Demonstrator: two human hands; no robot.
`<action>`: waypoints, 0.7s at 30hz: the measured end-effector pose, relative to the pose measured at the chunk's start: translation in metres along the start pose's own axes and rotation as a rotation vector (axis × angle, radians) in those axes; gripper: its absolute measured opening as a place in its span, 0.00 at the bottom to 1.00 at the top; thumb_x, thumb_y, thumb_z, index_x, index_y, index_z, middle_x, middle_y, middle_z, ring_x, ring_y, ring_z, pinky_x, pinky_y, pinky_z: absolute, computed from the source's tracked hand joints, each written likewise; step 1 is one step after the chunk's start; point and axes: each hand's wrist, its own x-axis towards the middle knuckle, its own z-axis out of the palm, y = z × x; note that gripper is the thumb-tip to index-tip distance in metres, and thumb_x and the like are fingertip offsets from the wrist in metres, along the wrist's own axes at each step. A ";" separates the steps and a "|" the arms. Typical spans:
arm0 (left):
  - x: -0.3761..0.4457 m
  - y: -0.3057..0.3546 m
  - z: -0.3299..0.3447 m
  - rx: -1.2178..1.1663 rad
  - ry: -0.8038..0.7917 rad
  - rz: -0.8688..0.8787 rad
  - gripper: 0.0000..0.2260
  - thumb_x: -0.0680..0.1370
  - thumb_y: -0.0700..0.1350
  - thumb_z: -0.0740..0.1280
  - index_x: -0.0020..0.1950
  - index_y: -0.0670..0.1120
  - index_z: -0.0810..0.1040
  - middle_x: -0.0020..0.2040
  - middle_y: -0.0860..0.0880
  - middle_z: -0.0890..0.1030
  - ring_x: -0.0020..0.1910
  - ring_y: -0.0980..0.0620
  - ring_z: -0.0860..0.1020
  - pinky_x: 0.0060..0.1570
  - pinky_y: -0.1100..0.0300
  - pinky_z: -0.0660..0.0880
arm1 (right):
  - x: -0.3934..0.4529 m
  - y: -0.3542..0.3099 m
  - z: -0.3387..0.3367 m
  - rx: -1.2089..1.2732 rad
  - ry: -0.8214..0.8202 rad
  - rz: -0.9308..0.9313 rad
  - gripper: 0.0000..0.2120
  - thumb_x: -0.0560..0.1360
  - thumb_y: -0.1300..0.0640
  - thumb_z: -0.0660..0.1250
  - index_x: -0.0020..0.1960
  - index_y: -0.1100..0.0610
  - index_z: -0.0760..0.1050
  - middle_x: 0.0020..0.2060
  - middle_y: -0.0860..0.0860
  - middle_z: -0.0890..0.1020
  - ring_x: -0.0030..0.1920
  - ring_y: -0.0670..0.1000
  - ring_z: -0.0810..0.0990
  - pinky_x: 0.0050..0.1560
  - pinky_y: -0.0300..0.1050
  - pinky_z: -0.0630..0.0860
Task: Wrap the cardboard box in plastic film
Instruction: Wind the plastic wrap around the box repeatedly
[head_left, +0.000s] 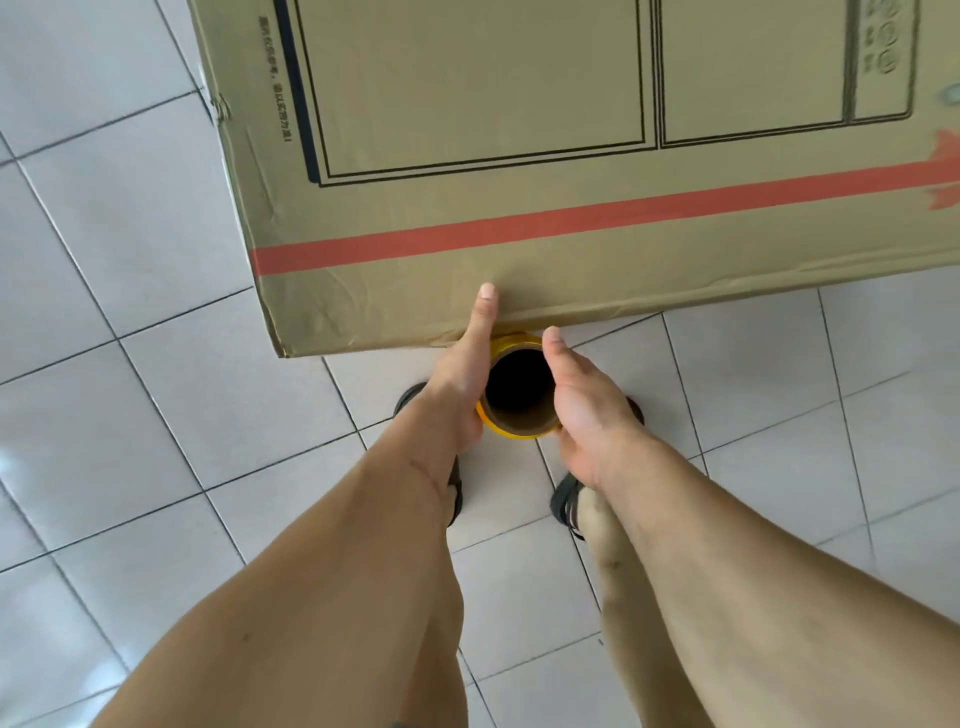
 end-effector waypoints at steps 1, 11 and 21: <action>0.001 0.000 0.000 -0.026 -0.050 -0.021 0.50 0.70 0.84 0.63 0.71 0.43 0.82 0.60 0.40 0.89 0.60 0.41 0.88 0.68 0.43 0.82 | -0.001 -0.002 -0.003 -0.019 0.011 -0.021 0.36 0.72 0.27 0.60 0.74 0.45 0.67 0.71 0.44 0.72 0.69 0.50 0.71 0.63 0.47 0.67; 0.006 0.003 0.027 -0.007 0.031 0.038 0.41 0.76 0.78 0.64 0.69 0.44 0.83 0.60 0.42 0.89 0.61 0.42 0.88 0.67 0.45 0.82 | 0.015 0.010 -0.026 0.101 -0.121 -0.022 0.52 0.58 0.22 0.68 0.76 0.45 0.63 0.70 0.43 0.73 0.71 0.46 0.70 0.72 0.50 0.62; 0.019 -0.012 0.055 0.043 0.118 0.080 0.60 0.52 0.88 0.65 0.72 0.47 0.82 0.65 0.44 0.87 0.66 0.42 0.85 0.74 0.41 0.77 | 0.023 0.004 -0.062 0.013 -0.104 -0.097 0.37 0.75 0.33 0.63 0.79 0.48 0.59 0.74 0.45 0.68 0.72 0.46 0.67 0.60 0.41 0.60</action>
